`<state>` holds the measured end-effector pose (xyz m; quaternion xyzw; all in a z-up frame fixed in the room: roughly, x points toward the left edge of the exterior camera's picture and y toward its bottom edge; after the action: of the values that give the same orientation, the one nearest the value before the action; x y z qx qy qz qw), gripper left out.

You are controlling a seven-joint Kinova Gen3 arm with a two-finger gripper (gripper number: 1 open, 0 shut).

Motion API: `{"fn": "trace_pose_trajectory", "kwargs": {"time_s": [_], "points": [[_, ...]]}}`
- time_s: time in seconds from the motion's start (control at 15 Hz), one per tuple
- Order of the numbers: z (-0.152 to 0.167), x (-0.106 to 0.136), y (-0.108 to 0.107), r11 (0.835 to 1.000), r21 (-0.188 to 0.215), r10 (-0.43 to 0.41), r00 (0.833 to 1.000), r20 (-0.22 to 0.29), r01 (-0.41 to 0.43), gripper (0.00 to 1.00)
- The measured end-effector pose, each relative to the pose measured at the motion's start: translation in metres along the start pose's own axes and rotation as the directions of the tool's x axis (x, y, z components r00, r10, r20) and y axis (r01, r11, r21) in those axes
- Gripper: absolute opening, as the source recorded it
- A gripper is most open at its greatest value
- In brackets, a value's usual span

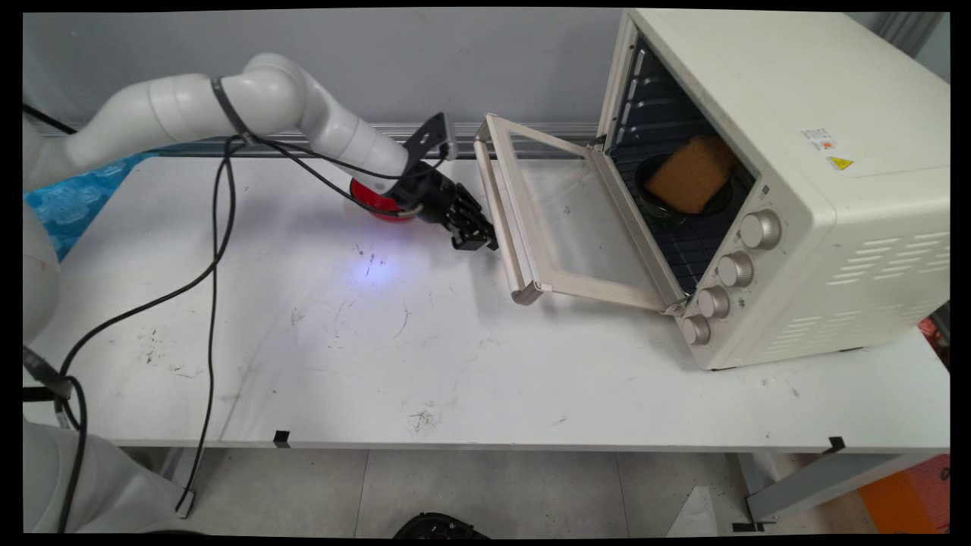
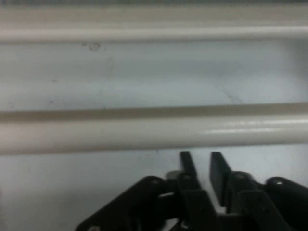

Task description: Close the oven

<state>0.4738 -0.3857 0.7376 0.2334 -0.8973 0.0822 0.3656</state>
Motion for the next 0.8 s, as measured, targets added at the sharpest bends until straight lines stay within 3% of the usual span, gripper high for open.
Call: {"fn": "trace_pose_trajectory", "kwargs": {"time_s": [0.8], "points": [[0.023,0.020,-0.006,0.999,0.002,0.049,0.998,-0.044,-0.049,0.00]]}}
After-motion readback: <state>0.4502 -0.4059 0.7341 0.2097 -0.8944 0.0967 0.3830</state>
